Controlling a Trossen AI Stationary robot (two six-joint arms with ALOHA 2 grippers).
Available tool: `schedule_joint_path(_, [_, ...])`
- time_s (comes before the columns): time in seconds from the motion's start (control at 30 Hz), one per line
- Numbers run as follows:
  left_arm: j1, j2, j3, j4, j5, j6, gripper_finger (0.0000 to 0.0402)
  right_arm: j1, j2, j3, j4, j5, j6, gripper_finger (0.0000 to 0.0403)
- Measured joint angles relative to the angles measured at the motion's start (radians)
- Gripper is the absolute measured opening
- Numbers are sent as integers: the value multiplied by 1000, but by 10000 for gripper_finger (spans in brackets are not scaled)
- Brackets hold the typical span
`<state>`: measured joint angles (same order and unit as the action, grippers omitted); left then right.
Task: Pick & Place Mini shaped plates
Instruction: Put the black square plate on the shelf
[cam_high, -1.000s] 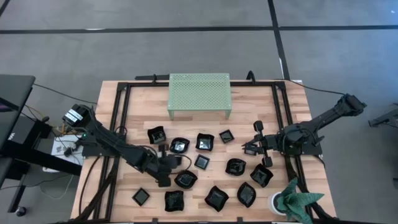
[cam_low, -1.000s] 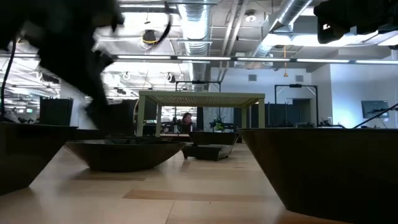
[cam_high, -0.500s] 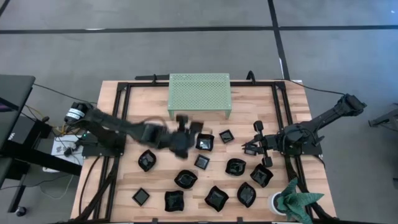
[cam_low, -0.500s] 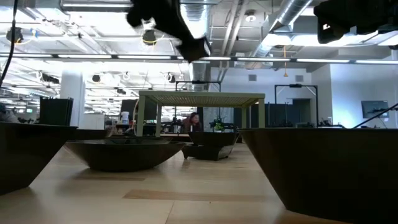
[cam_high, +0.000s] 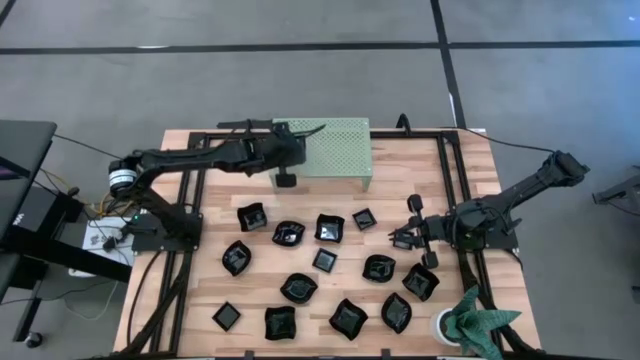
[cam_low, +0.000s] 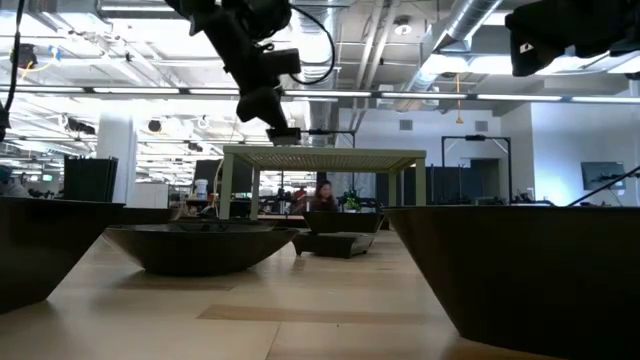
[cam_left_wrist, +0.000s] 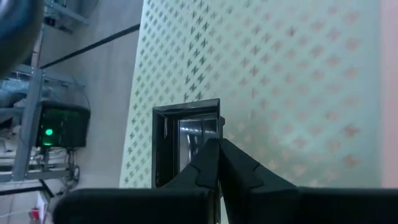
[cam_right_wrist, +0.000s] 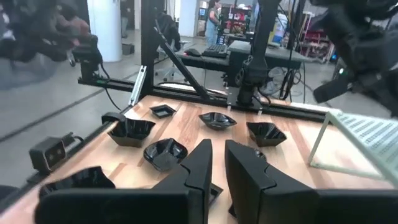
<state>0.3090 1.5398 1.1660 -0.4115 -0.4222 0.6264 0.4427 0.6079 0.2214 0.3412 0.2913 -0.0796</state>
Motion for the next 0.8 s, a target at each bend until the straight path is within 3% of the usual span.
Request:
schedule_joint_path(0.17, [2, 0, 0, -60, 29, 46, 6, 9, 0, 0, -14, 0, 61, 40])
schedule_joint_path(0.4, [-28, 0, -2, -123, 28, -23, 6, 47, 0, 0, -16, 0, 81, 40])
schedule_joint_path(0.63, [-22, -1, -42, -118, -14, -87, 17, 75, 0, 0, -9, 0, 81, 39])
schedule_joint_path(0.8, [-33, -3, -67, -114, -83, -86, 50, 76, 0, 0, -1, 1, 78, 41])
